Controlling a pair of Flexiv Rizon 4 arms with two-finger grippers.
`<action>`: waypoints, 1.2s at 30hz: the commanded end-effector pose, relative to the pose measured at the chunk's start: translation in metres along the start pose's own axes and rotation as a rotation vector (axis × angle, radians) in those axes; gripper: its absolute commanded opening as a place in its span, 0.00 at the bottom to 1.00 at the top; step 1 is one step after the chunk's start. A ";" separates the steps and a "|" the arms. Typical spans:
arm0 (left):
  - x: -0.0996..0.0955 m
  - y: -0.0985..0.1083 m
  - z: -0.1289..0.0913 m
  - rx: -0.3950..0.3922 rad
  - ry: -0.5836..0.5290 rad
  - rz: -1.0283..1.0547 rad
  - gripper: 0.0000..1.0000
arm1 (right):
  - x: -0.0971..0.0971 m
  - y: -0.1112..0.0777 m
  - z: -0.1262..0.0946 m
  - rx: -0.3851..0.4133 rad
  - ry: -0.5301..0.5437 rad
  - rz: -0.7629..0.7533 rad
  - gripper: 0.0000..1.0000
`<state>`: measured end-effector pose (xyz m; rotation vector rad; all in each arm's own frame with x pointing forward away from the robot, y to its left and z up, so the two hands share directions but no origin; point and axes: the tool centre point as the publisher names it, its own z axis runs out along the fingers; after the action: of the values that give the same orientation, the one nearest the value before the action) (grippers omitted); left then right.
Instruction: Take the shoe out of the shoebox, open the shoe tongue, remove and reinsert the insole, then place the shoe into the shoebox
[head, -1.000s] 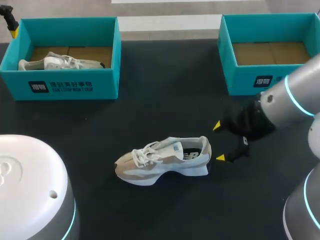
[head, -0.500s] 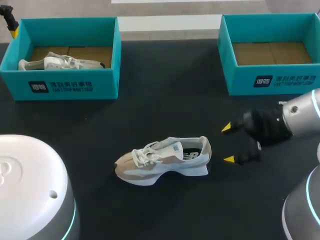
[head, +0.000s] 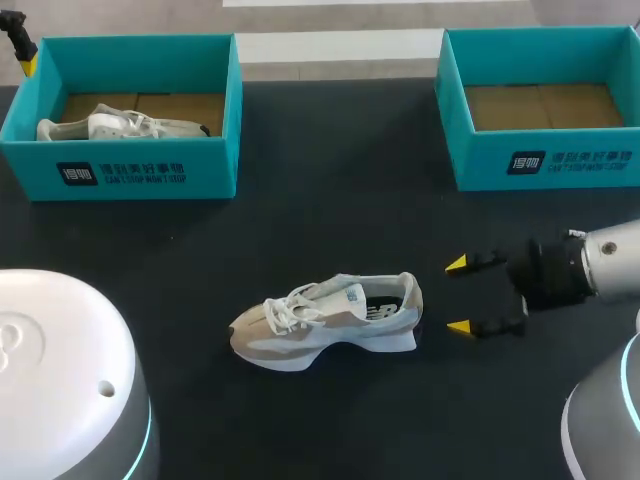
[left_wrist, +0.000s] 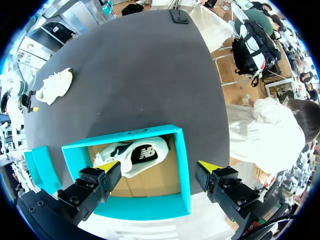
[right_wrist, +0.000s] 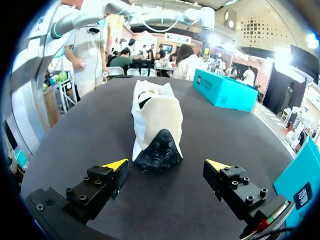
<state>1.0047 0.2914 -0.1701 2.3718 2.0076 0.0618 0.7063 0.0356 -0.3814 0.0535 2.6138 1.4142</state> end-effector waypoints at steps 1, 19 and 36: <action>0.000 0.000 0.000 -0.001 0.002 0.001 1.00 | 0.000 -0.001 0.002 -0.006 -0.003 0.000 1.00; 0.000 0.000 0.000 -0.001 0.002 0.001 1.00 | 0.000 -0.002 0.006 0.000 -0.004 0.002 1.00; 0.000 0.000 0.000 -0.001 0.002 0.001 1.00 | 0.000 0.006 0.040 0.012 -0.037 0.062 1.00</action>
<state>1.0047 0.2914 -0.1701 2.3718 2.0076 0.0618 0.7096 0.0633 -0.3953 0.1574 2.6089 1.4091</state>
